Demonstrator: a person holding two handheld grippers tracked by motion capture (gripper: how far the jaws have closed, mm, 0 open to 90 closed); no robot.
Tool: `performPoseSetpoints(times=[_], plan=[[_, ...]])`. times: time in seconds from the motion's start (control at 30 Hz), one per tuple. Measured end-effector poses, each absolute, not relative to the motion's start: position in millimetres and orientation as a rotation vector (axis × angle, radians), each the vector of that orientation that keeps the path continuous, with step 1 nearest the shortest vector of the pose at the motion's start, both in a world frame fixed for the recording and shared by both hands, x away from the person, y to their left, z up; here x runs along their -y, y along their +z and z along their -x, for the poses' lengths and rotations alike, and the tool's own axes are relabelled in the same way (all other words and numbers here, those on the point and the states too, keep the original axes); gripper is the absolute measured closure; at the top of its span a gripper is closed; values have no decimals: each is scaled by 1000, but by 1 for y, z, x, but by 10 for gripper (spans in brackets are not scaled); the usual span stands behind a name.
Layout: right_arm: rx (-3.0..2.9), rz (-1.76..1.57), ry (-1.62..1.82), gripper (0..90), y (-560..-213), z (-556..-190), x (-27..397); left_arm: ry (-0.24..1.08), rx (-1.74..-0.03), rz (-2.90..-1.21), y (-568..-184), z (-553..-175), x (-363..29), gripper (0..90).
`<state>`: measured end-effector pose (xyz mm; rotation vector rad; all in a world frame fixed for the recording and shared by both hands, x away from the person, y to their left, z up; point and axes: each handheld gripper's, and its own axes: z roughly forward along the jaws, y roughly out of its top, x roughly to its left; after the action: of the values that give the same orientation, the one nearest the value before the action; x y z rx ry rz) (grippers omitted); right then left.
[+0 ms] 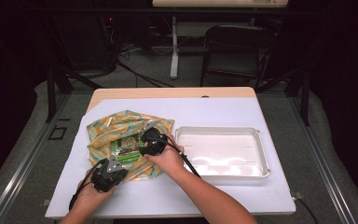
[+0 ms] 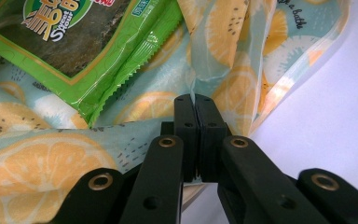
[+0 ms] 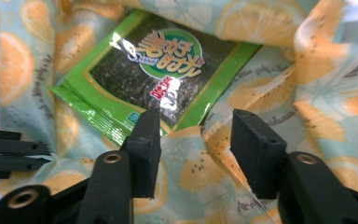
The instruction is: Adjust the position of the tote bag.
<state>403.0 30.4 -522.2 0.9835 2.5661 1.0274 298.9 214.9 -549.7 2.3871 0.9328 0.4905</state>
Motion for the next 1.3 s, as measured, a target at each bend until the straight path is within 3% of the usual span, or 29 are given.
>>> performPoseSetpoints(times=[0.13, 0.23, 0.47, 0.87, 1.3], plan=[[-2631, -999, 970, 504, -531, -410, -30, 485, -933, -2384, -550, -299, -215, 890], [-2675, -1034, 959, 570, -533, -411, -28, 483, -935, -2382, -550, -300, -215, 888], [-2695, -958, 905, 895, -530, -404, -29, 487, -937, -2382, -550, -299, -214, 886], [-2708, -939, 666, 900, -534, -403, -15, 481, -942, -2369, -550, -300, -214, 879], [-2695, -971, 644, 900, -537, -402, -8, 468, -949, -2366, -550, -299, -217, 859]])
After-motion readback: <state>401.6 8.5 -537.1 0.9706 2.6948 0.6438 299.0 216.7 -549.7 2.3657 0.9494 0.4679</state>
